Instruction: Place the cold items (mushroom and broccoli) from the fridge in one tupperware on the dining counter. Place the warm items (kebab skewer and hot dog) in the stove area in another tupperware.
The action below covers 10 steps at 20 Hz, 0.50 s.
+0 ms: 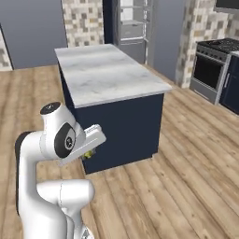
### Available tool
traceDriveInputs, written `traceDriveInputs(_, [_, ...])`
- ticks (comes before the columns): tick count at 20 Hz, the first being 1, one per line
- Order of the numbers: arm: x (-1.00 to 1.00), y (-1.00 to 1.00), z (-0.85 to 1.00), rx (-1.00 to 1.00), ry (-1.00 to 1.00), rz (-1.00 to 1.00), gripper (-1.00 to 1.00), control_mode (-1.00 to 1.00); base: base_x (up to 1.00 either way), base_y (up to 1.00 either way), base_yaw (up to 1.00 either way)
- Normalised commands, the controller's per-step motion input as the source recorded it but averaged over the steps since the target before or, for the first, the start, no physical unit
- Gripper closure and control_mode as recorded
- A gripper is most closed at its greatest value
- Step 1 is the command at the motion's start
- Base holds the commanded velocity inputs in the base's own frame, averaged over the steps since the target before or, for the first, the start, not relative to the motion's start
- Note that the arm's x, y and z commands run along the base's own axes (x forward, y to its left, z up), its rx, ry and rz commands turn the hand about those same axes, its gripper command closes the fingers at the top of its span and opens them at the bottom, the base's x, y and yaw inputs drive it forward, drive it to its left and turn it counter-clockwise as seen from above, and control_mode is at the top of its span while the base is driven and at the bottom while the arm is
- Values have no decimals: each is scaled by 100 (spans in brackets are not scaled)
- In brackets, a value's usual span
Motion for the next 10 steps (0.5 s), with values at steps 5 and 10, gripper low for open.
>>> traceDriveInputs(5, [0,0,0,0,0,0,100,100,-100,100,-10])
traceDriveInputs(10, [0,0,0,0,0,0,100,100,-100,100,-9])
